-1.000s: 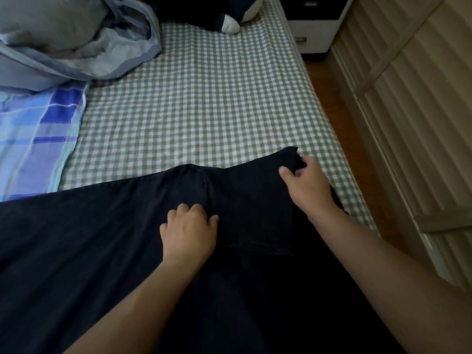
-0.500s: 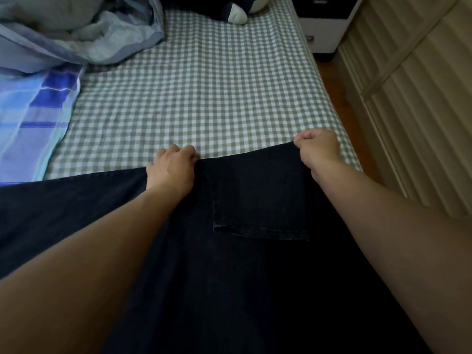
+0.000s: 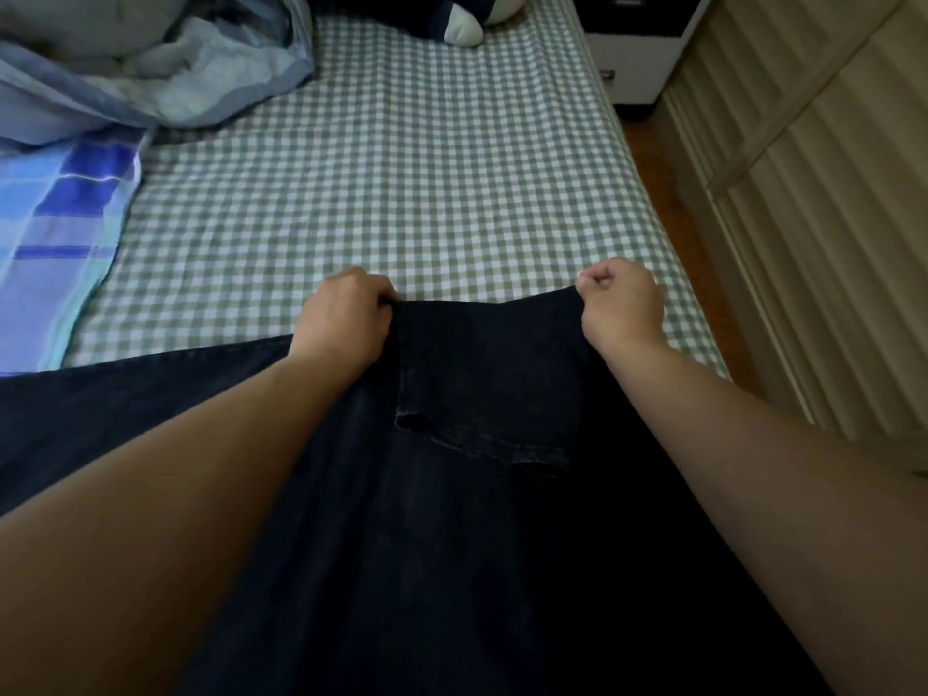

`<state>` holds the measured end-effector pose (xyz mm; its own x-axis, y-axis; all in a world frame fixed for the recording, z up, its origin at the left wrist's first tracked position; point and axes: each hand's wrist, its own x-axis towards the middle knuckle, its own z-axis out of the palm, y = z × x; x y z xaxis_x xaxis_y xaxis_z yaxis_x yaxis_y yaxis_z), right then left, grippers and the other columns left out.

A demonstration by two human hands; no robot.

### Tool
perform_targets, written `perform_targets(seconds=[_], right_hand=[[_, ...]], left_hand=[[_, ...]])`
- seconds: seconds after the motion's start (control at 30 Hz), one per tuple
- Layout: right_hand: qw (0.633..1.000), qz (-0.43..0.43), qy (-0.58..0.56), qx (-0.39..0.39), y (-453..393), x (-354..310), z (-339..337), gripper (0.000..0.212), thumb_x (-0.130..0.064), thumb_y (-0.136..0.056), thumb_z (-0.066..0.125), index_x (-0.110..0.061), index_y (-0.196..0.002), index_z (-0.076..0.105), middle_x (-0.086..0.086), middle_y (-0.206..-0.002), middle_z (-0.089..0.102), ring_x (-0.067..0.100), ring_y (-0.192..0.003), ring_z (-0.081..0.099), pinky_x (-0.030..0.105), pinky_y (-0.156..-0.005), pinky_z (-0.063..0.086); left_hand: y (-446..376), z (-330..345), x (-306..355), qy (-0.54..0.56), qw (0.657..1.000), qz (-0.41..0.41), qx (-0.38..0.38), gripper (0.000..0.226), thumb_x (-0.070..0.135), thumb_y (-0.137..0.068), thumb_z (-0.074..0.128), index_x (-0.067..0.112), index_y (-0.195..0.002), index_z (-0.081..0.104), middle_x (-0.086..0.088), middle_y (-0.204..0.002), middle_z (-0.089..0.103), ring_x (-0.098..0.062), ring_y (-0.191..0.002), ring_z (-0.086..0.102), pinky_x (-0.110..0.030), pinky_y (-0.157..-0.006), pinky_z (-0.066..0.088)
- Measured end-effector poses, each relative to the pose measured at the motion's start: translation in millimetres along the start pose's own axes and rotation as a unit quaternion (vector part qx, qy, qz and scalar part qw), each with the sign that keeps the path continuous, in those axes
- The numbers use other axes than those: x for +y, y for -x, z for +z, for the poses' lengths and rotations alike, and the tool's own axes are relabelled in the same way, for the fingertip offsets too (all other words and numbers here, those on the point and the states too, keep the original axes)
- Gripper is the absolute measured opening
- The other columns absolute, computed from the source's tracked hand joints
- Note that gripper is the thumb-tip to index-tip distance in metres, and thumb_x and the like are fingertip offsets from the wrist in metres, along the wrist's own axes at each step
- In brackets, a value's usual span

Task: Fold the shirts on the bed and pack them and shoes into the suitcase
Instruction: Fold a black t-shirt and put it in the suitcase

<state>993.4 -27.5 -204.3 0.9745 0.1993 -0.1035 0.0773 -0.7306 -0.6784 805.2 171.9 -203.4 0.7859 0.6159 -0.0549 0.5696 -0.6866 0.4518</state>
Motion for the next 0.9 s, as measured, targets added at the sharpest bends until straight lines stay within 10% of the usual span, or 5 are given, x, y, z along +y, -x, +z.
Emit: perform_targets(seconds=[0.13, 0.23, 0.47, 0.63, 0.9], right_hand=[[0.993, -0.062, 0.084, 0.055, 14, -7, -5, 0.015, -0.025, -0.101, 0.058, -0.017, -0.113, 0.063, 0.001, -0.112, 0.062, 0.019, -0.097, 0.062, 0.032, -0.077, 0.049], [0.925, -0.282, 0.217, 0.131, 49, -8, -4, 0.033, -0.026, -0.102, 0.052, -0.012, -0.132, 0.054, 0.01, -0.134, 0.051, 0.028, -0.119, 0.05, 0.042, -0.095, 0.045], [0.865, -0.221, 0.423, -0.159, 27, 37, 16, 0.076, -0.068, -0.099, 0.0, -0.026, -0.162, -0.004, 0.001, -0.169, -0.009, 0.025, -0.155, -0.013, 0.051, -0.125, -0.004], [0.849, -0.192, 0.474, -0.131, 44, 16, 2, 0.072, -0.063, -0.102, 0.005, -0.024, -0.161, -0.005, 0.014, -0.166, -0.018, 0.036, -0.152, -0.02, 0.055, -0.122, -0.012], [0.868, -0.268, 0.352, -0.227, 216, 63, -76, 0.074, -0.049, -0.101, 0.049, -0.019, -0.161, 0.018, 0.01, -0.167, 0.012, 0.035, -0.151, 0.017, 0.047, -0.12, 0.029]], left_hand=[[26, 1, 17, -0.041, 0.995, 0.055, 0.066, 0.041, -0.002, -0.089, 0.056, 0.012, -0.127, 0.065, -0.012, -0.132, 0.054, -0.032, -0.12, 0.051, -0.041, -0.093, 0.046], [53, 12, 41, -0.024, 0.979, 0.192, 0.061, 0.049, 0.011, -0.089, 0.049, 0.006, -0.136, 0.06, -0.015, -0.141, 0.055, -0.036, -0.13, 0.051, -0.05, -0.108, 0.042], [67, 50, 26, -0.214, 0.96, 0.062, -0.167, 0.077, 0.074, -0.094, 0.001, 0.036, -0.157, -0.02, -0.005, -0.165, -0.027, -0.02, -0.153, -0.026, -0.051, -0.124, -0.012], [89, 39, 45, -0.242, 0.946, -0.014, -0.216, 0.08, 0.074, -0.094, 0.001, 0.03, -0.157, -0.022, -0.012, -0.163, -0.031, -0.033, -0.15, -0.03, -0.055, -0.123, -0.013], [268, 0, 54, -0.127, 0.967, 0.094, -0.201, 0.072, 0.045, -0.1, 0.045, 0.022, -0.162, 0.017, -0.012, -0.168, 0.011, -0.032, -0.155, 0.012, -0.046, -0.125, 0.02]])
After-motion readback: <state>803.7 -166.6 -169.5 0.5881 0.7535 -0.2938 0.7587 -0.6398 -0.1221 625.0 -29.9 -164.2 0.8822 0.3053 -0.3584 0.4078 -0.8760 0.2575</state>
